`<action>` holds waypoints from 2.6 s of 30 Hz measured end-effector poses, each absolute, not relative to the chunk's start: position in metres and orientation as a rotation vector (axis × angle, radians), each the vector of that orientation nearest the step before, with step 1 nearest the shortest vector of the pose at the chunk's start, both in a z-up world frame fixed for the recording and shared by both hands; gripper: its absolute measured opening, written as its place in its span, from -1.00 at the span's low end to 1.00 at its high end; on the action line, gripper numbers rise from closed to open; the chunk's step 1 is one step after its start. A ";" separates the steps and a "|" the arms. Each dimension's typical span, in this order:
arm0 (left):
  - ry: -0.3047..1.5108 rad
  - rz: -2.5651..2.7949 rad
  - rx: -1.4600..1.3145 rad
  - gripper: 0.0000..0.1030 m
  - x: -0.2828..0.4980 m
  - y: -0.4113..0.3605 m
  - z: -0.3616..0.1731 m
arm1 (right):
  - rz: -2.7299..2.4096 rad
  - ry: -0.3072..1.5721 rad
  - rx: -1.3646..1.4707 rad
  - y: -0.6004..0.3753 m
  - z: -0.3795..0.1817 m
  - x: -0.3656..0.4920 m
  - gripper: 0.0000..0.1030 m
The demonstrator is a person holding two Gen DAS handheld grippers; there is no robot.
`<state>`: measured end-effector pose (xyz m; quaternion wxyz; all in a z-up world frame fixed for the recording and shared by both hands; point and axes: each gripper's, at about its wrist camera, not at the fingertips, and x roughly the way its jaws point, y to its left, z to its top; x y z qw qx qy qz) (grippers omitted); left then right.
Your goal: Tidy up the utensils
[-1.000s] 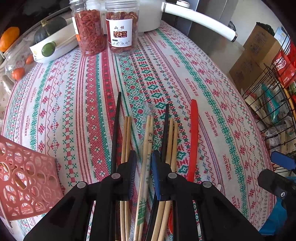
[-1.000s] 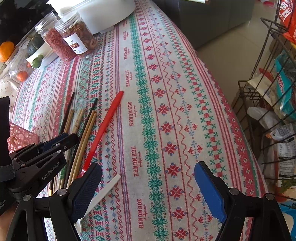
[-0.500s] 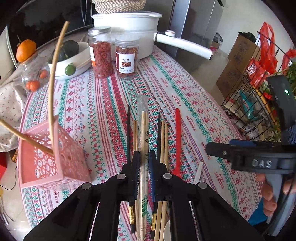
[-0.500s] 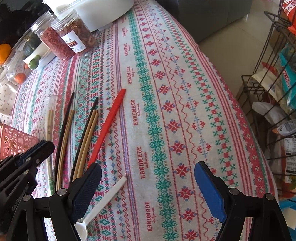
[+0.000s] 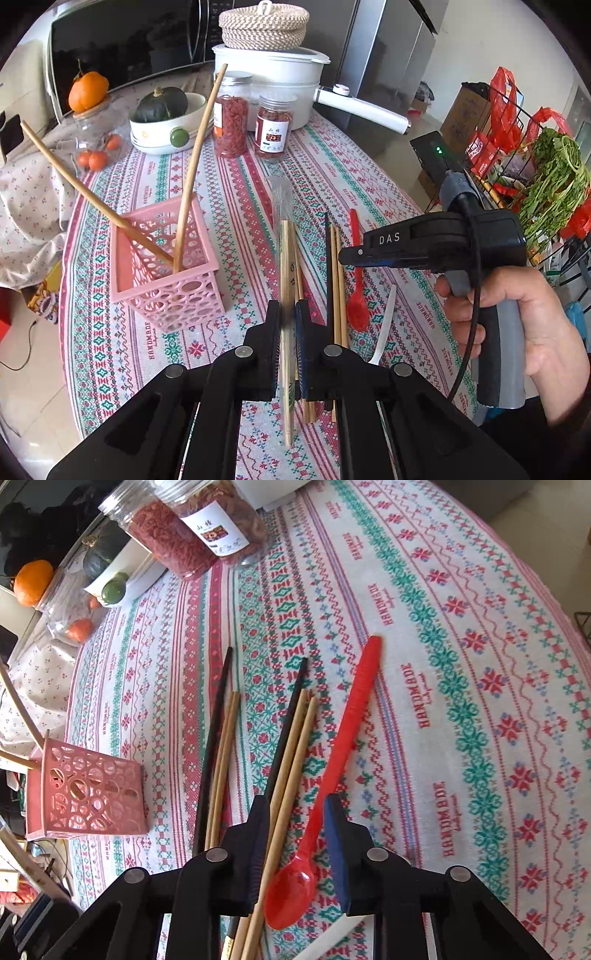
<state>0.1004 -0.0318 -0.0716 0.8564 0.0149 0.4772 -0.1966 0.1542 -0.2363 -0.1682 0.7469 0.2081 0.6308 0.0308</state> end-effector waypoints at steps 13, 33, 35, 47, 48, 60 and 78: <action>1.006 -0.432 -0.002 -0.85 0.102 -0.019 -0.070 | 0.000 1.412 0.523 -0.223 -0.199 0.158 -0.76; 0.980 -0.395 0.015 -0.85 0.095 -0.014 -0.064 | -0.044 1.374 0.137 -0.177 -0.192 0.154 -0.83; 0.949 -0.393 0.013 -0.87 0.090 -0.011 -0.056 | 0.010 1.363 0.261 -0.190 -0.193 0.155 -0.86; 0.760 -0.397 -0.024 -0.95 0.060 0.008 -0.007 | 0.235 1.060 0.428 -0.216 -0.100 0.105 -0.88; 0.765 -0.403 -0.026 -0.95 0.060 0.008 -0.007 | 0.245 1.032 0.421 -0.217 -0.092 0.100 -0.88; 1.105 -0.369 0.017 -0.32 0.101 -0.033 -0.095 | 0.241 0.992 0.399 -0.225 -0.058 0.082 -0.88; 1.189 -0.211 0.134 -0.78 0.153 -0.048 -0.166 | 0.261 1.023 0.400 -0.232 -0.063 0.090 -0.87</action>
